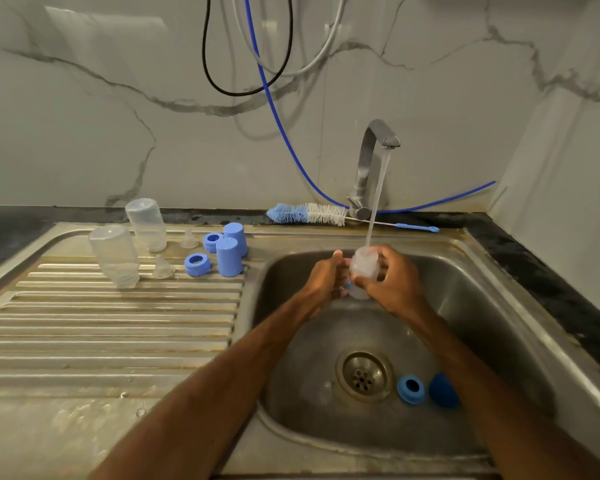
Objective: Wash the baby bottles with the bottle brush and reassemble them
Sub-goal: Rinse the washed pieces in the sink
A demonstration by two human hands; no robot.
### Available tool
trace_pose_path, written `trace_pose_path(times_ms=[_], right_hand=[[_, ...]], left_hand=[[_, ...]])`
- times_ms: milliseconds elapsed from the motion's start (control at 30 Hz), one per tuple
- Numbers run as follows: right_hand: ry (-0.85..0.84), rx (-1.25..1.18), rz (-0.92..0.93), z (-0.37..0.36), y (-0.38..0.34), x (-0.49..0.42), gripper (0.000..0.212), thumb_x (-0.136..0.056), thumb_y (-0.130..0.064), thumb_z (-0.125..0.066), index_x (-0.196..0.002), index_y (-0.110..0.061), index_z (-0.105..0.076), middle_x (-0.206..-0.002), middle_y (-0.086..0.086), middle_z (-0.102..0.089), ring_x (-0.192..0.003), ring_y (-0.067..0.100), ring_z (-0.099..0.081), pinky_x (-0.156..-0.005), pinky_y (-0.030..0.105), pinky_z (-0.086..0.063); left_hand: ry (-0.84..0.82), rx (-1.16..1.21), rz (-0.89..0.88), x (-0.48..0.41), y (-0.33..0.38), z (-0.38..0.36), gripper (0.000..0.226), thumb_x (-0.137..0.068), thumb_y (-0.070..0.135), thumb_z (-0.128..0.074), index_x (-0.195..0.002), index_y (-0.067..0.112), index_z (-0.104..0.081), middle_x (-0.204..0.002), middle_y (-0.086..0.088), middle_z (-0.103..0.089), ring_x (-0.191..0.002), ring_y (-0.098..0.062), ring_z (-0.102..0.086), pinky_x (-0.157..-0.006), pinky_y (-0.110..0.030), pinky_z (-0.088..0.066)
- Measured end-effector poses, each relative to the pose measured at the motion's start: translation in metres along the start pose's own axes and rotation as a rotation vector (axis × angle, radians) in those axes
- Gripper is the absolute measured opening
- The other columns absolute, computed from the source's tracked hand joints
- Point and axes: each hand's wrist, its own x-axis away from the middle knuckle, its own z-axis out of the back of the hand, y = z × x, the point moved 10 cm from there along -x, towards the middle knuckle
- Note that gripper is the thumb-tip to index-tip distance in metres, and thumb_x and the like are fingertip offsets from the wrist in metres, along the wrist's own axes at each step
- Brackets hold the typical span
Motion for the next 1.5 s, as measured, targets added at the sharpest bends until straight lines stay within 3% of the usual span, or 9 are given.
trace_pose_path(times_ms=[300, 400, 500, 633, 833, 1067, 1233, 1333, 1500], right_hand=[[0.004, 0.063, -0.004, 0.000, 0.003, 0.000, 0.062, -0.069, -0.016, -0.092, -0.123, -0.017, -0.062, -0.113, -0.004, -0.067, -0.099, 0.013, -0.064, -0.084, 0.027, -0.056], [-0.061, -0.013, -0.121, -0.005, 0.014, -0.001, 0.058, -0.072, -0.019, -0.090, -0.123, -0.016, -0.062, -0.112, -0.003, -0.068, -0.098, 0.015, -0.068, -0.083, 0.029, -0.058], [-0.249, -0.275, -0.373, -0.021, 0.031, 0.011, 0.051, -0.079, -0.030, -0.085, -0.123, -0.018, -0.061, -0.112, 0.005, -0.070, -0.093, 0.023, -0.073, -0.076, 0.040, -0.063], [-0.459, -0.553, -0.600, -0.037, 0.027, 0.032, 0.048, -0.088, -0.042, -0.072, -0.123, -0.010, -0.063, -0.102, 0.019, -0.076, -0.090, 0.032, -0.076, -0.072, 0.037, -0.063], [-0.368, -0.967, -0.833, -0.031, 0.029, 0.042, 0.046, -0.099, -0.036, -0.059, -0.116, 0.006, -0.062, -0.091, 0.028, -0.074, -0.058, 0.025, -0.072, -0.051, 0.026, -0.059], [-0.412, -1.182, -0.907, -0.036, 0.032, 0.039, 0.062, -0.096, -0.041, -0.060, -0.120, 0.016, -0.058, -0.093, 0.031, -0.071, -0.059, 0.024, -0.072, -0.053, 0.024, -0.059], [-0.472, -0.886, -0.688, -0.035, 0.023, 0.027, 0.059, -0.083, -0.037, -0.076, -0.123, 0.002, -0.062, -0.112, 0.027, -0.072, -0.088, 0.033, -0.076, -0.072, 0.037, -0.064], [-0.445, -0.640, -0.588, -0.036, 0.032, 0.023, 0.054, -0.083, -0.031, -0.080, -0.128, -0.006, -0.061, -0.108, 0.020, -0.075, -0.097, 0.034, -0.075, -0.088, 0.048, -0.061], [-0.286, -0.083, -0.298, -0.022, 0.035, 0.006, 0.049, -0.070, -0.020, -0.091, -0.114, -0.022, -0.069, -0.100, -0.004, -0.073, -0.094, 0.015, -0.072, -0.081, 0.034, -0.062]], left_hand=[[-0.027, 0.009, -0.014, 0.003, 0.003, -0.004, 0.039, -0.111, 0.040, -0.035, -0.104, 0.019, -0.067, -0.106, -0.016, -0.064, -0.099, -0.028, -0.057, -0.094, -0.042, -0.051], [-0.043, 0.006, -0.040, 0.003, 0.006, -0.004, 0.035, -0.110, 0.039, -0.037, -0.110, 0.021, -0.067, -0.113, -0.015, -0.071, -0.104, -0.029, -0.065, -0.097, -0.043, -0.052], [-0.073, 0.031, -0.041, 0.005, 0.008, -0.007, 0.037, -0.106, 0.043, -0.043, -0.123, 0.020, -0.067, -0.122, -0.012, -0.070, -0.115, -0.029, -0.066, -0.101, -0.047, -0.053], [-0.164, 0.096, -0.033, 0.009, 0.009, -0.015, 0.045, -0.104, 0.047, -0.047, -0.131, 0.017, -0.063, -0.130, -0.015, -0.067, -0.117, -0.032, -0.066, -0.103, -0.048, -0.053], [-0.232, 0.131, 0.008, 0.012, 0.005, -0.021, 0.053, -0.106, 0.050, -0.040, -0.137, 0.012, -0.060, -0.128, -0.017, -0.069, -0.111, -0.030, -0.069, -0.087, -0.038, -0.059], [-0.245, 0.141, 0.064, 0.010, -0.001, -0.024, 0.052, -0.104, 0.050, -0.043, -0.139, 0.014, -0.058, -0.124, -0.019, -0.071, -0.108, -0.029, -0.070, -0.108, -0.050, -0.050], [-0.168, 0.190, 0.052, 0.005, 0.001, -0.016, 0.044, -0.106, 0.044, -0.042, -0.127, 0.011, -0.063, -0.115, -0.018, -0.071, -0.099, -0.027, -0.070, -0.083, -0.039, -0.059], [-0.045, 0.182, 0.089, -0.001, -0.007, -0.002, 0.046, -0.105, 0.045, -0.045, -0.127, 0.009, -0.065, -0.124, -0.018, -0.069, -0.111, -0.032, -0.066, -0.091, -0.043, -0.054], [0.059, 0.109, 0.051, -0.007, -0.007, 0.012, 0.038, -0.107, 0.039, -0.045, -0.118, 0.011, -0.069, -0.116, -0.012, -0.074, -0.099, -0.025, -0.064, -0.084, -0.034, -0.053]])
